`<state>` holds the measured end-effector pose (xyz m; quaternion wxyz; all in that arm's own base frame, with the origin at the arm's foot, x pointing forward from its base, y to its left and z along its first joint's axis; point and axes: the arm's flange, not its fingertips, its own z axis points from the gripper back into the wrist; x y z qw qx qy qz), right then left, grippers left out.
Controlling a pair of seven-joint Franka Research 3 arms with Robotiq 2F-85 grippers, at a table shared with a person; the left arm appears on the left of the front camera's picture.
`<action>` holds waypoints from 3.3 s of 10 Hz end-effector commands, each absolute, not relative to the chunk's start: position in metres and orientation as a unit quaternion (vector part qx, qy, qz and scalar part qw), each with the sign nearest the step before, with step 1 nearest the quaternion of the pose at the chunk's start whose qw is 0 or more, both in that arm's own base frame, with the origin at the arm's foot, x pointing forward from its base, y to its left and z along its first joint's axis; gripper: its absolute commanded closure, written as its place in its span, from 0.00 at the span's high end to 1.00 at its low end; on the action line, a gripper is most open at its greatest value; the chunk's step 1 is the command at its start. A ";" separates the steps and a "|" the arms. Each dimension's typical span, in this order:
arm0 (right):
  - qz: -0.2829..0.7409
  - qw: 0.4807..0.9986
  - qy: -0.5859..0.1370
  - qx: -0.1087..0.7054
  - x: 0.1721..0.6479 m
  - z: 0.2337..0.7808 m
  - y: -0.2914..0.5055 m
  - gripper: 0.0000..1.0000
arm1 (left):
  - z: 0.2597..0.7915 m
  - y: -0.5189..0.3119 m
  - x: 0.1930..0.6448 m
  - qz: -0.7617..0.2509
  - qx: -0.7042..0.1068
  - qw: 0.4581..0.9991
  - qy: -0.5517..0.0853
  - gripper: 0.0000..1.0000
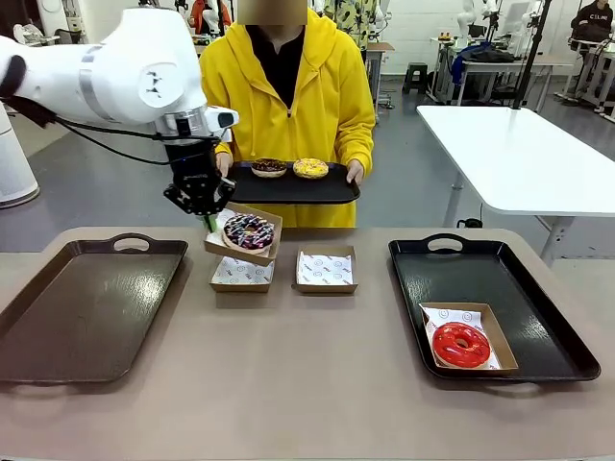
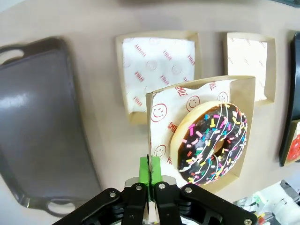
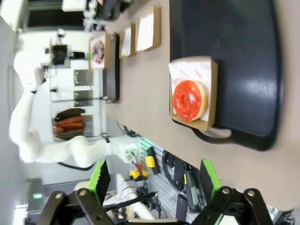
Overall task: Individually package the donuts and arrange them on the tray.
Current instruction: Place the picked Paper togo box on the Handle tray while simultaneously picking up another Paper togo box from the table with the other hand.
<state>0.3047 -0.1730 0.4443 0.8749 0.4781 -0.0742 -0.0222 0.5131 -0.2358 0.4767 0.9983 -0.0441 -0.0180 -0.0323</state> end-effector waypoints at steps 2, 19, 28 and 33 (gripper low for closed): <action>-0.027 0.918 -0.095 0.384 0.365 0.488 -0.073 1.00 | 0.495 -0.169 0.440 -0.025 -0.032 0.999 -0.017 0.01; 0.021 0.945 -0.163 0.284 0.437 0.488 0.083 1.00 | 0.466 -0.090 0.385 0.035 0.002 0.999 0.031 0.01; 0.093 0.992 -0.068 0.046 0.506 0.443 0.255 1.00 | 0.419 -0.018 0.359 -0.040 0.033 0.999 -0.011 0.01; 0.080 0.992 -0.076 0.062 0.531 0.392 0.279 1.00 | 0.402 -0.022 0.346 -0.014 0.022 1.000 -0.016 0.01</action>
